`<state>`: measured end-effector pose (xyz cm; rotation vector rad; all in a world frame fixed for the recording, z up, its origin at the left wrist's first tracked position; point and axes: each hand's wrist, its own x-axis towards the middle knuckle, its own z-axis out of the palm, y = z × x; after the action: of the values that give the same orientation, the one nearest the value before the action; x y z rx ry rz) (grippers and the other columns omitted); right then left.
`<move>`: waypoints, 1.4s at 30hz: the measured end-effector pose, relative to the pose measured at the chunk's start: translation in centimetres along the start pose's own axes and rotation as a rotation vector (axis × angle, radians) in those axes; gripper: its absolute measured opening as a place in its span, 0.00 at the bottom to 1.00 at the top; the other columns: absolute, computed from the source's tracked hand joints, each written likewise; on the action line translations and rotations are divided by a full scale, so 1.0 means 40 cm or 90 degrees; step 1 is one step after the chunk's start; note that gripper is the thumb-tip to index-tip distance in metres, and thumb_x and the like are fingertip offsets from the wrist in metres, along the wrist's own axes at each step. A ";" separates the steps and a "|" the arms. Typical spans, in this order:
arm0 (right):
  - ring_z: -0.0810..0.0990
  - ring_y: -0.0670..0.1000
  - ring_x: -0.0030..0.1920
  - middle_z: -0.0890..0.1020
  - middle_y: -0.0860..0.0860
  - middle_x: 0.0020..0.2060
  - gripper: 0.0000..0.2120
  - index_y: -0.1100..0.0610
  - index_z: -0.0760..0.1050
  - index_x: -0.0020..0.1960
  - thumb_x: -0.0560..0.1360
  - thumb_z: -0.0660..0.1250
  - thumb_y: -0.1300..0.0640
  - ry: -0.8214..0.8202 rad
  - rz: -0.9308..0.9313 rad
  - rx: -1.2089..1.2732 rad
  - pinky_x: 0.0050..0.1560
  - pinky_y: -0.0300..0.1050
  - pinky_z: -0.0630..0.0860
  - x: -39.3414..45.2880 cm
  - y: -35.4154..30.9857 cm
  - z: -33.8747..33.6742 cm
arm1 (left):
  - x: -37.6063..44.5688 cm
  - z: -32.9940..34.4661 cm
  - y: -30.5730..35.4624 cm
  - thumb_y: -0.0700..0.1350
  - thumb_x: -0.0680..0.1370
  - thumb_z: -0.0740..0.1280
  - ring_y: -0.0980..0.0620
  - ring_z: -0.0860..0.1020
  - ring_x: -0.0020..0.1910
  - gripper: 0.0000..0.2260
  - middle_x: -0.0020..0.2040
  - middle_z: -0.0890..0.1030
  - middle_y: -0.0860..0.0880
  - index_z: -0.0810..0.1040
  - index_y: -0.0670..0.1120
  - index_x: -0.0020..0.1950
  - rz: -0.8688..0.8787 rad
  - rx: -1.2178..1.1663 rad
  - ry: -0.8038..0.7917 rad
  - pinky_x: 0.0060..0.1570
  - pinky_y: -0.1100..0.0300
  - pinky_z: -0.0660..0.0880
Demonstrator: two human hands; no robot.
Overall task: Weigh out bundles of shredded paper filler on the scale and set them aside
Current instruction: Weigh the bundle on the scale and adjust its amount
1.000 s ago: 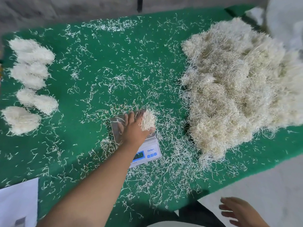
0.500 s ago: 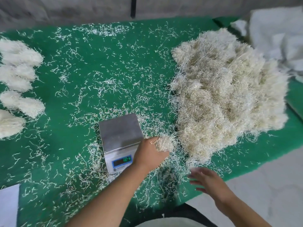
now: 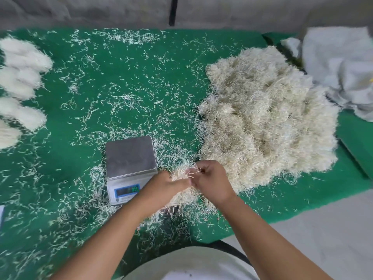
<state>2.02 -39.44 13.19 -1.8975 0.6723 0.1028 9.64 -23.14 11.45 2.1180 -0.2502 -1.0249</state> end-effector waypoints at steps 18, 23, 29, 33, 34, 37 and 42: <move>0.76 0.59 0.71 0.70 0.58 0.79 0.39 0.55 0.53 0.86 0.83 0.69 0.47 0.088 0.124 -0.143 0.69 0.55 0.74 0.195 0.152 -0.352 | -0.064 -0.093 0.083 0.42 0.81 0.68 0.43 0.81 0.49 0.04 0.47 0.81 0.47 0.78 0.51 0.51 -0.096 -0.153 0.277 0.45 0.55 0.78; 0.66 0.44 0.78 0.62 0.36 0.80 0.41 0.25 0.50 0.80 0.72 0.64 0.22 -0.027 -0.137 0.025 0.76 0.58 0.63 0.043 0.022 -0.234 | -0.037 -0.002 0.220 0.33 0.78 0.66 0.51 0.71 0.34 0.12 0.36 0.70 0.50 0.73 0.48 0.39 -0.104 -0.323 0.268 0.35 0.58 0.71; 0.82 0.48 0.64 0.81 0.47 0.69 0.42 0.47 0.69 0.77 0.72 0.68 0.23 -0.181 -0.039 0.127 0.68 0.55 0.76 -0.013 -0.057 -0.140 | -0.015 0.013 0.334 0.41 0.83 0.64 0.48 0.83 0.37 0.05 0.44 0.83 0.42 0.79 0.43 0.54 -0.074 -0.405 0.380 0.31 0.48 0.83; 0.85 0.44 0.38 0.84 0.46 0.31 0.24 0.54 0.74 0.36 0.83 0.65 0.38 -0.204 -0.084 0.198 0.47 0.47 0.81 -0.017 -0.045 -0.132 | -0.017 0.030 0.378 0.47 0.85 0.57 0.54 0.79 0.23 0.15 0.30 0.80 0.48 0.77 0.42 0.45 -0.073 -0.526 0.391 0.19 0.62 0.73; 0.85 0.39 0.43 0.82 0.43 0.30 0.24 0.55 0.71 0.35 0.84 0.64 0.41 -0.183 -0.109 0.181 0.49 0.46 0.80 -0.019 -0.048 -0.127 | -0.020 0.036 0.384 0.49 0.85 0.58 0.57 0.77 0.20 0.15 0.32 0.79 0.49 0.76 0.44 0.43 -0.079 -0.575 0.388 0.18 0.65 0.71; 0.75 0.24 0.59 0.80 0.32 0.37 0.26 0.53 0.70 0.32 0.87 0.61 0.44 -0.187 -0.123 0.155 0.62 0.45 0.77 -0.021 -0.061 -0.130 | -0.033 0.044 0.392 0.49 0.83 0.62 0.58 0.78 0.20 0.11 0.34 0.81 0.49 0.76 0.48 0.43 -0.095 -0.750 0.358 0.18 0.64 0.74; 0.75 0.33 0.32 0.75 0.33 0.29 0.27 0.52 0.74 0.38 0.84 0.57 0.33 -0.248 -0.092 0.108 0.39 0.44 0.68 -0.037 -0.084 -0.130 | -0.032 0.047 0.366 0.49 0.82 0.63 0.52 0.83 0.28 0.09 0.34 0.83 0.49 0.79 0.48 0.46 -0.087 -0.790 0.321 0.24 0.59 0.79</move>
<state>1.23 -42.48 18.74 -1.6915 0.2691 0.3041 9.48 -33.74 21.78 1.1513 0.6387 -0.4350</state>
